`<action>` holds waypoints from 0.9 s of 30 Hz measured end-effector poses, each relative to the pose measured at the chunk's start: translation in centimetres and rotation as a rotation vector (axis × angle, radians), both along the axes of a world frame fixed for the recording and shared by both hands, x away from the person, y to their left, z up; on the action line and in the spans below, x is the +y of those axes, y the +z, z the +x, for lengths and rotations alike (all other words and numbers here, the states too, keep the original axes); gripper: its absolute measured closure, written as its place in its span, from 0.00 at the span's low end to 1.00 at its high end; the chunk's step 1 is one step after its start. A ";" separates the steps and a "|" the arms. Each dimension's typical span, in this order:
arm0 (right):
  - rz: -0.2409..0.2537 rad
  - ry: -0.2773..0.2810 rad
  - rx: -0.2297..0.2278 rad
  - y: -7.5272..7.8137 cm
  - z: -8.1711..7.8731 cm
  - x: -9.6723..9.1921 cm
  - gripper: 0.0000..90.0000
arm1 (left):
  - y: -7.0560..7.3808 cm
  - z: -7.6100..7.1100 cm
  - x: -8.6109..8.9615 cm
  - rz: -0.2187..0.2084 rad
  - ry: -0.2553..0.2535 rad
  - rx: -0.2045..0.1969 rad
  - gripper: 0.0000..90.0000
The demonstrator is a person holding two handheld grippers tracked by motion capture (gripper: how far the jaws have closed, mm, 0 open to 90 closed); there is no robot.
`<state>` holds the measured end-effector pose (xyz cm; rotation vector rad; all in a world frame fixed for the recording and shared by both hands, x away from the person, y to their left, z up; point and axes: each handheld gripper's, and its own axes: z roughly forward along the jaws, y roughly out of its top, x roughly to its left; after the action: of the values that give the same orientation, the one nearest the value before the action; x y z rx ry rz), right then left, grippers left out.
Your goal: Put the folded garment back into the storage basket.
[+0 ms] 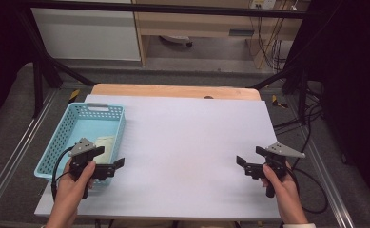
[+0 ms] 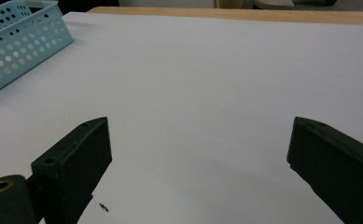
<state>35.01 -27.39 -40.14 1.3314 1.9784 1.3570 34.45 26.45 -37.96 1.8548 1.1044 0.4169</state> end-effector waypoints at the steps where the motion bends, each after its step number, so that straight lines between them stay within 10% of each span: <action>1: -0.002 0.001 0.003 -0.3 -0.1 0.0 0.08 | 0.0 0.0 0.0 0.000 -0.001 0.002 0.06; 27: -0.095 0.112 0.028 -3.5 -1.4 3.2 0.07 | -0.2 -0.1 -0.3 0.005 -0.005 -0.001 0.06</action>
<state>33.56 -24.17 -43.65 1.2194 2.1367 1.2820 34.37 26.14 -38.16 1.8613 1.0984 0.4179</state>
